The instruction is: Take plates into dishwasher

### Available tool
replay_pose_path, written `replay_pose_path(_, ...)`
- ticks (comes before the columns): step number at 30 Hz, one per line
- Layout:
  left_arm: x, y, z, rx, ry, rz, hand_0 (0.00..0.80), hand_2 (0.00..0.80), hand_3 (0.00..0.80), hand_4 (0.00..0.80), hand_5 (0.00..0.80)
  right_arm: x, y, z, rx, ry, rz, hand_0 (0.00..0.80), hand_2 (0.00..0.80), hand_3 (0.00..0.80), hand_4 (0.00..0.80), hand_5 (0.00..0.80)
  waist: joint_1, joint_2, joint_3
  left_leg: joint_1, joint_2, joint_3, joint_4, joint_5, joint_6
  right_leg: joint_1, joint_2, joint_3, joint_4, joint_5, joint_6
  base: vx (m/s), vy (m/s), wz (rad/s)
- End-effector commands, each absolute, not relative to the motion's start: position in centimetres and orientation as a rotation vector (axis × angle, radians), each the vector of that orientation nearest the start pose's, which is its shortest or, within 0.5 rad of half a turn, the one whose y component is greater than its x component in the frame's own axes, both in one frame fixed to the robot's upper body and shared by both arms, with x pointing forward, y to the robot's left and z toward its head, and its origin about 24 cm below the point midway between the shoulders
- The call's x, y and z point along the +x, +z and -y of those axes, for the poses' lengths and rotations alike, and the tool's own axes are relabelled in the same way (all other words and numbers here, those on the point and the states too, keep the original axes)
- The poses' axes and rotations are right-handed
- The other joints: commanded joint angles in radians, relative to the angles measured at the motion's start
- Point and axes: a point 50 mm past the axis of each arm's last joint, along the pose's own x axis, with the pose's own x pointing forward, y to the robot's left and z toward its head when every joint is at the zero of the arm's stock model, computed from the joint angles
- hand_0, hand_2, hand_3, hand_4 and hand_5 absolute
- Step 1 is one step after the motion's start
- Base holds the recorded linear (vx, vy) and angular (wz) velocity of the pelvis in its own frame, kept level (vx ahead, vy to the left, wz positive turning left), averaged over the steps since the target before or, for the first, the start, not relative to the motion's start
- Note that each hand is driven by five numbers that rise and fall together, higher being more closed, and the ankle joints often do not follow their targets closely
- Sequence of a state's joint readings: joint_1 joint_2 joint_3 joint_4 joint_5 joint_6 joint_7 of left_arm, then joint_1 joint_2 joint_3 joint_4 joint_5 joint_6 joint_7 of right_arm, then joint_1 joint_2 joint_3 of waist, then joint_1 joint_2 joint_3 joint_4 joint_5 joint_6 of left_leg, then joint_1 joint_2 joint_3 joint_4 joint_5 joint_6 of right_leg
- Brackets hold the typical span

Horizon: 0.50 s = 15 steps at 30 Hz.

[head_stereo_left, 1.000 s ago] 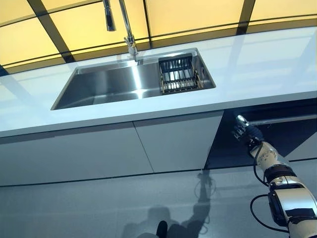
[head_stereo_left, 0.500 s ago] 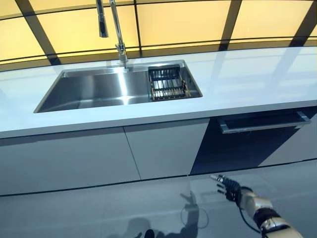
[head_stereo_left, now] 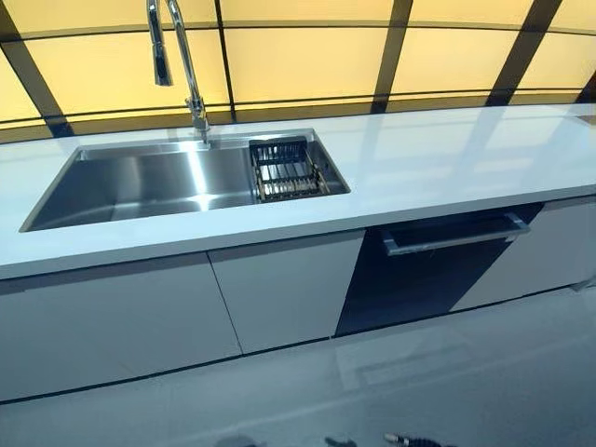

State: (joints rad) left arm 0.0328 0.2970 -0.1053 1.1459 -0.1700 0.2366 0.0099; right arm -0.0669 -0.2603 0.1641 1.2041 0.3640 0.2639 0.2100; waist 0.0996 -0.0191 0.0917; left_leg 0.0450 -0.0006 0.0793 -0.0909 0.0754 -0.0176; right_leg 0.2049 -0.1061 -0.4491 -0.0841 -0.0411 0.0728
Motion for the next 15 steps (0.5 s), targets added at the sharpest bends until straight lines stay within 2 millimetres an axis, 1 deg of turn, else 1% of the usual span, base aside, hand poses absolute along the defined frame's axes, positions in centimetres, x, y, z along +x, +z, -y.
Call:
replay_pose_path(1, 7.7, -16.4, -23.8, 0.155, 0.132, -1.446, 0.0, 0.0, 0.0, 0.0, 0.0, 10.2, -16.1, 22.4, 0.126, -0.067, -1.401, 0.0, 0.0, 0.0, 0.0, 0.0, 0.02, 0.018, -0.004, 0.09, 0.001, 0.04, 0.004, -0.148, 0.044, -0.03, -0.006, 0.054, -0.003, 0.01, 0.021, 0.003, 0.04, -0.12)
replay_pose_path(4, 7.9, -16.5, -23.3, 0.203, 0.097, -1.441, 0.0, 0.0, 0.0, 0.0, 0.0, 9.7, -16.3, 22.0, 0.115, -0.069, -1.433, 0.0, 0.0, 0.0, 0.0, 0.0, 0.018, 0.012, -0.009, 0.092, 0.002, 0.041, 0.004, -0.152, 0.046, -0.031, -0.004, 0.06, -0.003, 0.011, 0.024, 0.002, 0.035, -0.03)
replay_pose_path(7, 8.0, -16.4, -23.5, 0.21, 0.131, -1.422, 0.0, 0.0, 0.0, 0.0, 0.0, 9.6, -16.3, 21.9, 0.058, -0.029, -1.443, 0.0, 0.0, 0.0, 0.0, 0.0, 0.015, 0.009, -0.008, 0.096, 0.003, 0.042, 0.004, -0.154, 0.046, -0.031, -0.003, 0.067, -0.003, 0.011, 0.024, 0.02, 0.034, -0.03)
replay_pose_path(12, 9.1, -16.1, -23.9, 0.226, 0.131, -1.386, 0.0, 0.0, 0.0, 0.0, 0.0, 9.9, -16.3, 21.7, 0.074, -0.042, -1.426, 0.0, 0.0, 0.0, 0.0, 0.0, 0.018, 0.007, -0.002, 0.094, 0.003, 0.037, 0.004, -0.156, 0.051, -0.038, -0.002, 0.073, -0.003, 0.013, 0.025, 0.0, 0.007, -0.04)
replay_pose_path(15, 8.9, -16.1, -23.8, 0.211, 0.132, -1.383, 0.0, 0.0, 0.0, 0.0, 0.0, 9.6, -16.3, 21.9, 0.072, -0.049, -1.437, 0.0, 0.0, 0.0, 0.0, 0.0, 0.016, 0.009, 0.003, 0.097, 0.001, 0.037, 0.004, -0.158, 0.052, -0.036, -0.004, 0.072, -0.002, 0.013, 0.027, 0.006, 0.008, -0.06)
